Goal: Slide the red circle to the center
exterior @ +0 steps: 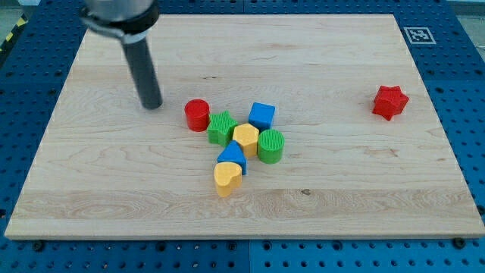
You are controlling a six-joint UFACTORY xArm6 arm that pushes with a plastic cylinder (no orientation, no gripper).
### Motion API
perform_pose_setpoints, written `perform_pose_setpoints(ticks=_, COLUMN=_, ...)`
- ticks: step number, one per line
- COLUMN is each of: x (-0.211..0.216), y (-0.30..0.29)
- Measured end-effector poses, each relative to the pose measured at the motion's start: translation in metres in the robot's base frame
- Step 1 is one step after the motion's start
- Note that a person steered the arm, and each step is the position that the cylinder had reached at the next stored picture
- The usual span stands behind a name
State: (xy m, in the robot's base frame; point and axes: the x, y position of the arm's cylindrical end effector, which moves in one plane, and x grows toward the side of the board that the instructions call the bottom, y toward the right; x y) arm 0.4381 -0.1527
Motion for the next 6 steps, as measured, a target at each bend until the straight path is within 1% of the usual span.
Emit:
perform_pose_setpoints(ticks=1, x=0.013, y=0.01)
perform_pose_setpoints(ticks=2, x=0.014, y=0.057)
perform_pose_setpoints(ticks=3, x=-0.013, y=0.068)
perform_pose_setpoints(ticks=4, x=-0.002, y=0.082)
perform_pose_setpoints(ticks=5, x=0.042, y=0.066)
perform_pose_setpoints(ticks=6, x=0.037, y=0.084)
